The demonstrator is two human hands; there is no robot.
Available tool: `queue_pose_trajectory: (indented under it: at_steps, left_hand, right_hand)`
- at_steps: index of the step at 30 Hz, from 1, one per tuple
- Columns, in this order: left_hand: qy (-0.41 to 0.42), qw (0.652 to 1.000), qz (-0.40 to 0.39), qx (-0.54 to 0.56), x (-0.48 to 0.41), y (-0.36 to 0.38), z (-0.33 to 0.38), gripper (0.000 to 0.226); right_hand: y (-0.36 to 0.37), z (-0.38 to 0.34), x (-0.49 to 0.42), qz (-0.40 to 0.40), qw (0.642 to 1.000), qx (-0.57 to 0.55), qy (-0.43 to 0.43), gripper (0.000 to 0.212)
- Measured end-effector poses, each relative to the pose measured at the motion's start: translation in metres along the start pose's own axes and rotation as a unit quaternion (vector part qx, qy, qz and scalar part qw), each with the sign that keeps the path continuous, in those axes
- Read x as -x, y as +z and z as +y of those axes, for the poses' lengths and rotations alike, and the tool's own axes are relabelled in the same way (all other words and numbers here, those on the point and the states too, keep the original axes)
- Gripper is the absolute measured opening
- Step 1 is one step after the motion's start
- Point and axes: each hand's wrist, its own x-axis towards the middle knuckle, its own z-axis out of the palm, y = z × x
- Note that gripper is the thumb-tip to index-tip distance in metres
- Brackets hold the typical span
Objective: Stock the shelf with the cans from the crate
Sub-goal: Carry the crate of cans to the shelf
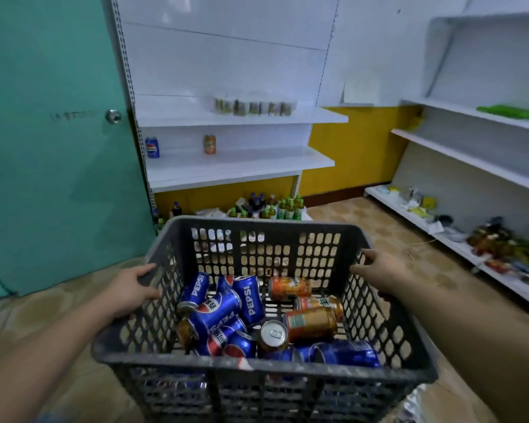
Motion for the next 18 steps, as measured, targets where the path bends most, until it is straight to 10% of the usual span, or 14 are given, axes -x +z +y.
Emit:
queue_pose_trajectory:
  at_steps: [18]
  left_hand:
    - [0.103,0.987,-0.105,-0.071,-0.274,0.046,0.140,0.073]
  right_hand:
    - [-0.021,-0.038,-0.184,0.058,0.992,-0.002,0.114,0.061]
